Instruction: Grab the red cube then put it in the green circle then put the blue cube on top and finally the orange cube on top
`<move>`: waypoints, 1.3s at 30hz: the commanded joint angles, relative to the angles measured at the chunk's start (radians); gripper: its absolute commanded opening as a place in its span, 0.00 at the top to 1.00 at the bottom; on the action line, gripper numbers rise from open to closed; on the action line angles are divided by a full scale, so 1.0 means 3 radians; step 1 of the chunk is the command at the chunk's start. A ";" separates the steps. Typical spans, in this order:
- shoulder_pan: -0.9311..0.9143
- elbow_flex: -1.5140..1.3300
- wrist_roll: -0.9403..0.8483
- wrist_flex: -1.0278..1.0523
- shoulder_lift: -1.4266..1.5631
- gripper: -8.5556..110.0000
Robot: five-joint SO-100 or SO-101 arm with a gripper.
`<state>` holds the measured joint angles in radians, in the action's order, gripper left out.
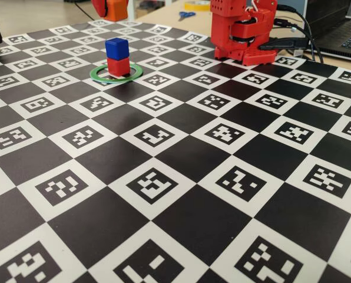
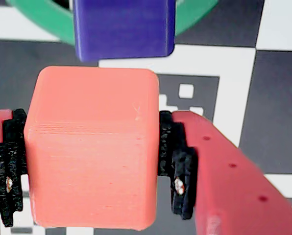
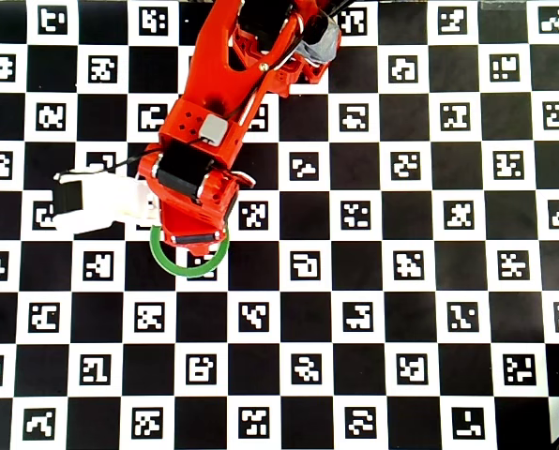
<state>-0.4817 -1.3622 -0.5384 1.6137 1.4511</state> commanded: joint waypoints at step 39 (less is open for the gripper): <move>-0.0235 -0.0936 -0.0082 -0.0844 0.0813 0.86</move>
<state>-0.5446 -1.6521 -0.5599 1.3744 1.5846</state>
